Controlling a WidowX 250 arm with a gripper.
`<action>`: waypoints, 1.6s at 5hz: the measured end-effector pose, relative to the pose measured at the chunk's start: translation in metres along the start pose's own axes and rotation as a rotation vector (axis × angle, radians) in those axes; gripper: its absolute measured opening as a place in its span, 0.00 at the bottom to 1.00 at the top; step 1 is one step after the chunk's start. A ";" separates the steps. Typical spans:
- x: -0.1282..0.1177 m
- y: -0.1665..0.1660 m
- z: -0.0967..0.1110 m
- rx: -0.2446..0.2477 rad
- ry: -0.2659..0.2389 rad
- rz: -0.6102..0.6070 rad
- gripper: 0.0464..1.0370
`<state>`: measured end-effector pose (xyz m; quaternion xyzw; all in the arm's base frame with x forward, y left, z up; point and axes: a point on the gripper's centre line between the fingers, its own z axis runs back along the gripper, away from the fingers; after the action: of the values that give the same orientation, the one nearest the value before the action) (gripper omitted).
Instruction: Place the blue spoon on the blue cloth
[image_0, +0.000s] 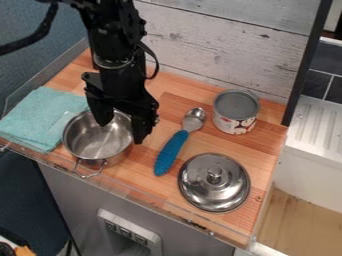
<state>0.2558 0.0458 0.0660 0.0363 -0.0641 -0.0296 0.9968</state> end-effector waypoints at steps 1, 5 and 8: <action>-0.002 -0.002 -0.005 -0.007 0.020 0.000 0.96; 0.049 -0.059 -0.041 -0.037 0.062 -0.110 0.96; 0.049 -0.045 -0.062 -0.007 0.098 -0.044 0.61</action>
<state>0.3104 0.0026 0.0073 0.0355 -0.0142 -0.0498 0.9980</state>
